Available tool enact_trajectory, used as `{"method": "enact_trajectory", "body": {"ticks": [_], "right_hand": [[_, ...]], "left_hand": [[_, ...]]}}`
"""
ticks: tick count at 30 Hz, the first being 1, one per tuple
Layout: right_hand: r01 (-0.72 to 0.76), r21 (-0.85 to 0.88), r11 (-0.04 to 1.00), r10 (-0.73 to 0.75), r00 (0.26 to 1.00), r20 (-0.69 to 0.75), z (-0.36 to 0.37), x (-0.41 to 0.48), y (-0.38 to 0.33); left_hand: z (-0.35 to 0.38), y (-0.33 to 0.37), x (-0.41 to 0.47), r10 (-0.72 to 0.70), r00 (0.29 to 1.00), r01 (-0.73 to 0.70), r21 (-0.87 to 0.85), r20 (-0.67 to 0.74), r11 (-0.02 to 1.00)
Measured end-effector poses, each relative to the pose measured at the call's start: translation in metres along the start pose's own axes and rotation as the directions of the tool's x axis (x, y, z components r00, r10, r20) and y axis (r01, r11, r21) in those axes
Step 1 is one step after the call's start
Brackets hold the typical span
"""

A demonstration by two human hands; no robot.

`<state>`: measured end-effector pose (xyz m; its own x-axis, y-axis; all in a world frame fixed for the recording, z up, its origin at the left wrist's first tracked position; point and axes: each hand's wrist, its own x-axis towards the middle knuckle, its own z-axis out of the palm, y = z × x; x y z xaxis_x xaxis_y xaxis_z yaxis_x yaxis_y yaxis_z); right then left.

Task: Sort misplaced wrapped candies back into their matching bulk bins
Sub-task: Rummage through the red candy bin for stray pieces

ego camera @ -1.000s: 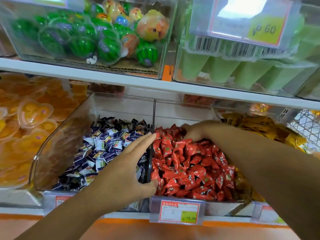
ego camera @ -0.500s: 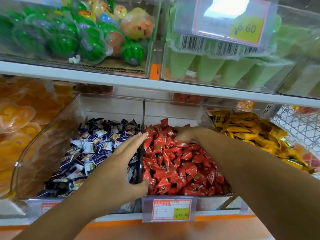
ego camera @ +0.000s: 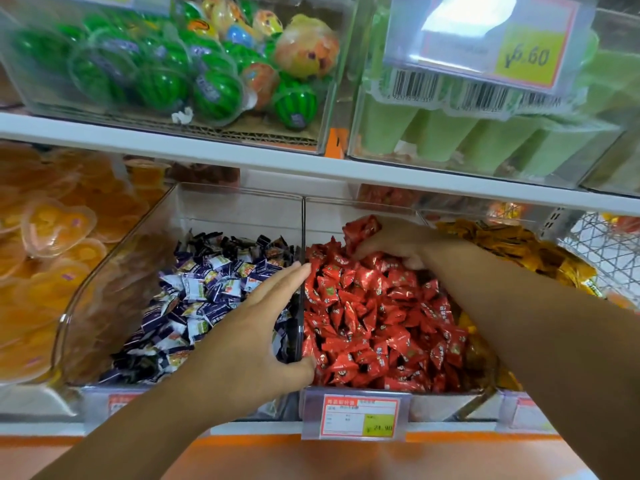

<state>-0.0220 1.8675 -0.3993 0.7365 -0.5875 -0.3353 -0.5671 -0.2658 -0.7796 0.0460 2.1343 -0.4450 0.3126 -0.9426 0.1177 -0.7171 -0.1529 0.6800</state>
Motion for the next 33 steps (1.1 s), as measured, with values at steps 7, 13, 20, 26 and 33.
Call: {"method": "enact_trajectory", "body": {"ticks": [7,13,20,26,33], "right_hand": [[0.135,0.039,0.990,-0.140,0.946,0.291,-0.026,-0.018,-0.033],[0.375,-0.587,0.717,-0.096,0.888,0.451,0.003,-0.060,-0.030],[0.299,-0.897,0.326,-0.003,0.949,0.315,0.031,-0.031,0.010],[0.156,-0.889,0.431,0.028,0.982,0.186,-0.018,-0.039,-0.012],[0.387,-0.836,0.389,0.050,0.897,0.438,0.051,-0.084,0.006]], "left_hand": [[0.001,-0.001,0.000,0.002,1.000,-0.002,-0.004,-0.010,1.000],[0.000,-0.001,-0.001,-0.007,0.999,0.005,-0.030,-0.044,1.000],[0.000,0.001,-0.002,-0.024,0.999,0.023,-0.040,-0.040,0.999],[0.000,0.001,-0.002,-0.021,0.999,0.020,-0.027,-0.042,0.999],[0.001,0.001,-0.002,-0.025,0.999,0.024,-0.021,-0.043,0.999]]}}
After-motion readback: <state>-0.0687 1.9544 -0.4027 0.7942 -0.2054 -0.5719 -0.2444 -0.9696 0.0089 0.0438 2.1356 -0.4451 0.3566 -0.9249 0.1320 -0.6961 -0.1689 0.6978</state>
